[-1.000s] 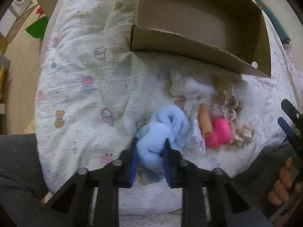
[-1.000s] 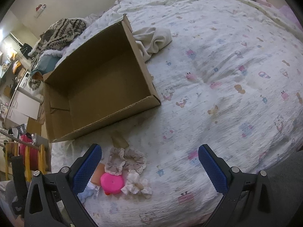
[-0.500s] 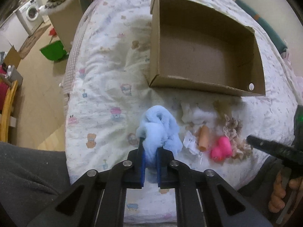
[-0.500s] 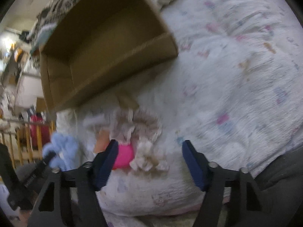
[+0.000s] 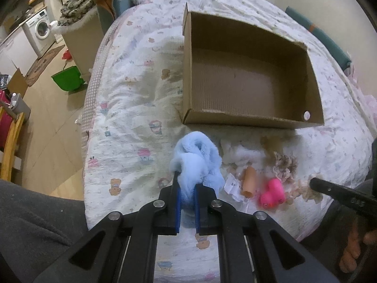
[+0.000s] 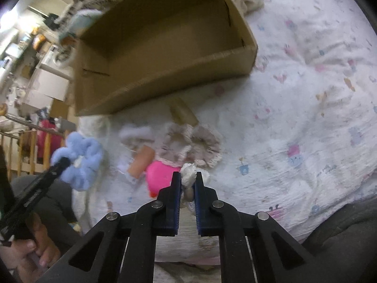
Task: Organize soft objects
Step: 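Grasp the light-blue scrunchie with the left tool while the right tool grasps the cream scrunchie, then carry both scrunchies over the box and open both tools to drop them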
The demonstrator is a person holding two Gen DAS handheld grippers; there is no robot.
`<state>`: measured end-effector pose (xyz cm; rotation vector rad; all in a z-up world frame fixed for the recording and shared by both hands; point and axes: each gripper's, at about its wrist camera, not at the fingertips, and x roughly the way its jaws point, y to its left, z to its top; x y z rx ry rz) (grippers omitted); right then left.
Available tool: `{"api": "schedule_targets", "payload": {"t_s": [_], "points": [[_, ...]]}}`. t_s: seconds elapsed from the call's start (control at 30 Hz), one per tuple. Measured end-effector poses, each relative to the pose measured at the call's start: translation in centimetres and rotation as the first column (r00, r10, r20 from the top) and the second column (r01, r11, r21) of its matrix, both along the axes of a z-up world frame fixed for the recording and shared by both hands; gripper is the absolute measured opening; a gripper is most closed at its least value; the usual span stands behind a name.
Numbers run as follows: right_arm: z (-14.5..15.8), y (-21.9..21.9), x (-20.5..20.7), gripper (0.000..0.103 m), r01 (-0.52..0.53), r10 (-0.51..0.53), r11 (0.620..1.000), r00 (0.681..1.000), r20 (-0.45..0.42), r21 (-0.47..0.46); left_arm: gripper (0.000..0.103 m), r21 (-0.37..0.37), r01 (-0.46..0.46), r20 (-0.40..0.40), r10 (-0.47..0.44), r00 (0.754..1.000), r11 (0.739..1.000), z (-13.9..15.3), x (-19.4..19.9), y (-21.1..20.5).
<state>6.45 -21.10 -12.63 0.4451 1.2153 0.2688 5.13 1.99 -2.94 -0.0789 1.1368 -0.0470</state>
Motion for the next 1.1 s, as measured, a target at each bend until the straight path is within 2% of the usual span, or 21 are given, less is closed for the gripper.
{"api": "schedule_targets", "payload": {"t_s": [0.13, 0.37, 0.6, 0.8, 1.1], "points": [[3.3, -1.0, -0.7, 0.012, 0.008, -0.016, 0.997, 0.995, 0.100, 0.074, 0.008, -0.010, 0.004, 0.048, -0.003, 0.999, 1.000, 1.9, -0.5, 0.1], [7.5, -2.6, -0.2, 0.012, 0.060, -0.072, 0.995, 0.982, 0.173, 0.074, 0.008, -0.026, 0.018, 0.172, -0.013, 0.985, 0.999, 6.9, 0.0, -0.1], [10.8, -3.4, 1.7, 0.012, 0.095, -0.112, 0.992, 0.965, 0.236, 0.082, 0.008, 0.006, 0.045, 0.225, -0.046, 0.973, 0.999, 10.2, 3.3, -1.6], [12.0, -3.7, 4.7, 0.012, 0.100, -0.123, 0.990, 0.951, 0.284, 0.095, 0.008, 0.038, 0.068, 0.237, -0.075, 0.969, 0.997, 10.6, 7.0, -3.5], [10.9, -4.3, 9.9, 0.012, 0.111, -0.132, 0.990, 0.946, 0.297, 0.085, 0.008, 0.083, 0.100, 0.205, -0.115, 0.972, 0.992, 8.3, 12.6, -6.8]]}}
